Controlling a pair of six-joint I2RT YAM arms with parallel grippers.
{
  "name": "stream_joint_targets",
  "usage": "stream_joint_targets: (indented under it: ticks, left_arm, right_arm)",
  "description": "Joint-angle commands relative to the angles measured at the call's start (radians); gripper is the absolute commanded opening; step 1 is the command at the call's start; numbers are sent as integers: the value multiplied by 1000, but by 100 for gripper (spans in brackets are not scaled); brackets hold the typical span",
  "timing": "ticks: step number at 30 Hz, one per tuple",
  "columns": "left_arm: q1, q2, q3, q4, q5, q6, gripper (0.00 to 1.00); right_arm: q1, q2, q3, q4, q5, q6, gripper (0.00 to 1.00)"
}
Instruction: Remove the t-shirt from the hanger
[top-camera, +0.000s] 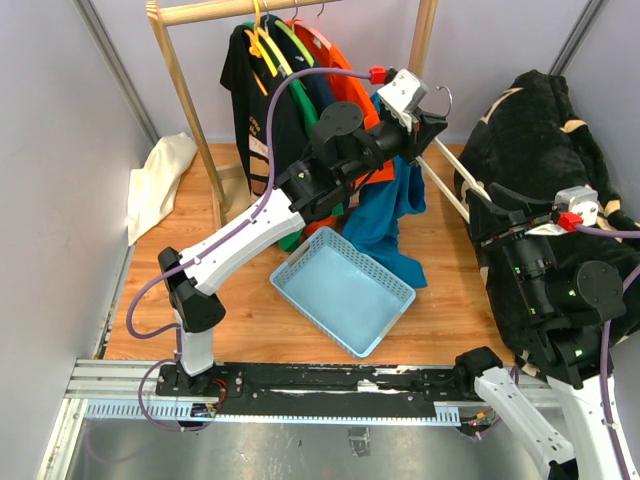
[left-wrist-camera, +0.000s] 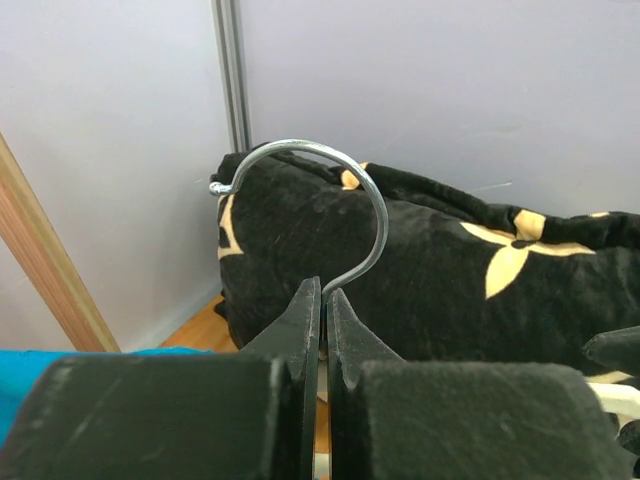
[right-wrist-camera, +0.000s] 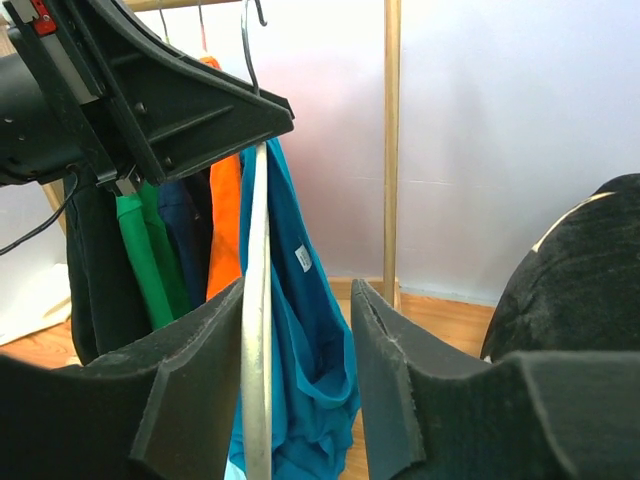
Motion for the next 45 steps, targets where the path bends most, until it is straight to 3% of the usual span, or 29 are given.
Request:
stream_joint_targets:
  ticks: [1,19,27,37,45]
  left_arm:
    - [-3,-51,2,20,19,29,0]
    - [-8,-26,42,-16,23,47,1]
    - [-8,-12,56,-26,11,39,1]
    - [-8,-57,-27,-1,10,25,40]
    - [-8,-187,-247,116,-50,24,45]
  right_arm:
    - [19,-6,36,-5,-20,-6,42]
    - [20,28,53,-35,-81,-22,2]
    - [19,11,42,-50,-47,-46,1]
    - [20,-70,-32,76,24,-55,1]
    - [19,-86,-38,87,55,-78,1]
